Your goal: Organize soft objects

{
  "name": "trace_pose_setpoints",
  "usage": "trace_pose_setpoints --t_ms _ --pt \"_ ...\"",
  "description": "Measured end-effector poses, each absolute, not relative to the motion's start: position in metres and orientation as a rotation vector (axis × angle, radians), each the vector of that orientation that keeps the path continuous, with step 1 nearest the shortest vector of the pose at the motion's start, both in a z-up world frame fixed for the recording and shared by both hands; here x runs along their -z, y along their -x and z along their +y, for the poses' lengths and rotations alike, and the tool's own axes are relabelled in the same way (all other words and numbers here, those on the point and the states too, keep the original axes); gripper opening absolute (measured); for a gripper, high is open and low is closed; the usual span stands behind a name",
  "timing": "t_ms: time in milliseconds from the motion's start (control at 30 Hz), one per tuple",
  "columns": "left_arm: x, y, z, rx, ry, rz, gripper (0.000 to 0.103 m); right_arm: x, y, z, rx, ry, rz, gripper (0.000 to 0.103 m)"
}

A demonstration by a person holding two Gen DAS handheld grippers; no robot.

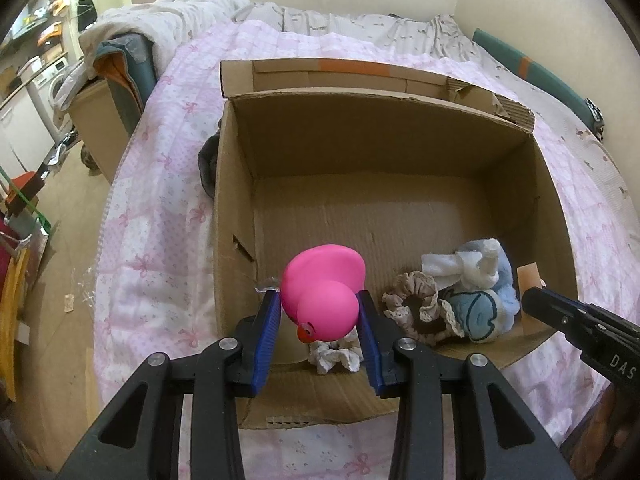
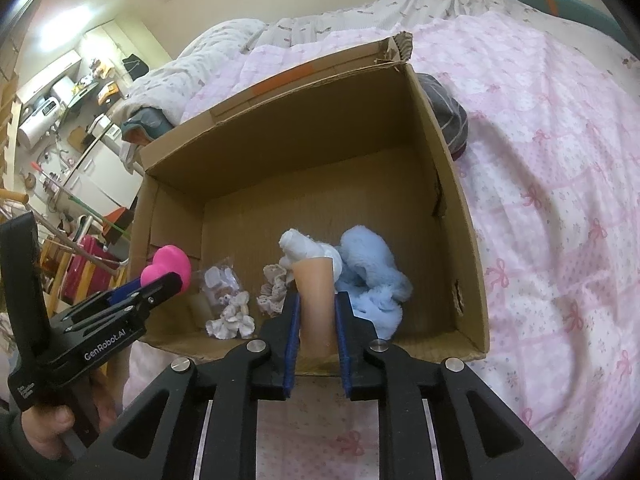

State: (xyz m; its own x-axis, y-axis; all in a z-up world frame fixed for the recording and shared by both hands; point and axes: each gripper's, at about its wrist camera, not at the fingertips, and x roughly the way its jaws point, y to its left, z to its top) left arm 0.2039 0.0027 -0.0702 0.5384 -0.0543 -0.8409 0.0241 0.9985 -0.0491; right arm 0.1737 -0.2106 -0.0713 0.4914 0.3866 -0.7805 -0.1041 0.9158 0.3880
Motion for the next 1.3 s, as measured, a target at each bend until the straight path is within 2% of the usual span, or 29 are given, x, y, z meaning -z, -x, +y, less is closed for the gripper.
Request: trace_pose_setpoints --t_ms 67,133,167,200,267,367,467,533,600,633,867,1233,1267,1300 --pt "0.069 -0.204 0.002 0.048 0.029 0.998 0.035 0.071 -0.174 -0.211 -0.303 -0.309 1.016 0.022" --pt "0.069 -0.204 0.001 0.044 0.019 1.000 0.038 0.070 -0.174 -0.211 -0.305 -0.316 1.014 0.028" --pt "0.069 -0.204 0.000 0.035 0.011 1.006 0.046 0.070 -0.174 -0.211 -0.306 -0.321 1.011 0.040" --pt "0.070 -0.204 -0.001 0.045 0.015 1.008 0.049 0.069 -0.173 -0.212 -0.305 -0.328 1.006 0.062" --pt "0.069 -0.203 -0.003 0.050 0.012 1.012 0.052 0.066 -0.172 -0.214 -0.298 -0.344 0.985 0.079" --pt "0.065 -0.201 -0.007 0.050 -0.010 0.994 0.060 0.064 -0.173 -0.214 -0.331 -0.360 0.977 0.079" --pt "0.057 -0.198 -0.008 0.057 -0.003 0.965 0.060 0.057 -0.169 -0.210 -0.362 -0.347 0.943 0.079" --pt "0.047 -0.195 -0.006 0.050 0.021 0.934 0.060 0.047 -0.164 -0.207 -0.359 -0.304 0.900 0.083" --pt "0.036 -0.188 -0.004 -0.003 -0.007 0.870 0.063 0.038 -0.160 -0.208 -0.339 -0.290 0.857 0.099" --pt "0.029 -0.184 -0.004 -0.049 -0.044 0.828 0.065 0.034 -0.156 -0.210 -0.324 -0.288 0.828 0.103" --pt "-0.012 -0.153 0.011 -0.098 -0.004 0.697 0.072 0.003 -0.137 -0.224 -0.268 -0.286 0.752 0.103" --pt "-0.040 -0.073 0.034 -0.077 0.072 0.669 0.073 -0.033 -0.079 -0.219 -0.267 -0.202 0.673 0.103" --pt "-0.040 -0.067 0.036 -0.075 0.079 0.673 0.077 -0.034 -0.073 -0.218 -0.267 -0.196 0.665 0.103" --pt "-0.040 -0.063 0.037 -0.076 0.085 0.674 0.085 -0.035 -0.068 -0.217 -0.262 -0.185 0.659 0.103"
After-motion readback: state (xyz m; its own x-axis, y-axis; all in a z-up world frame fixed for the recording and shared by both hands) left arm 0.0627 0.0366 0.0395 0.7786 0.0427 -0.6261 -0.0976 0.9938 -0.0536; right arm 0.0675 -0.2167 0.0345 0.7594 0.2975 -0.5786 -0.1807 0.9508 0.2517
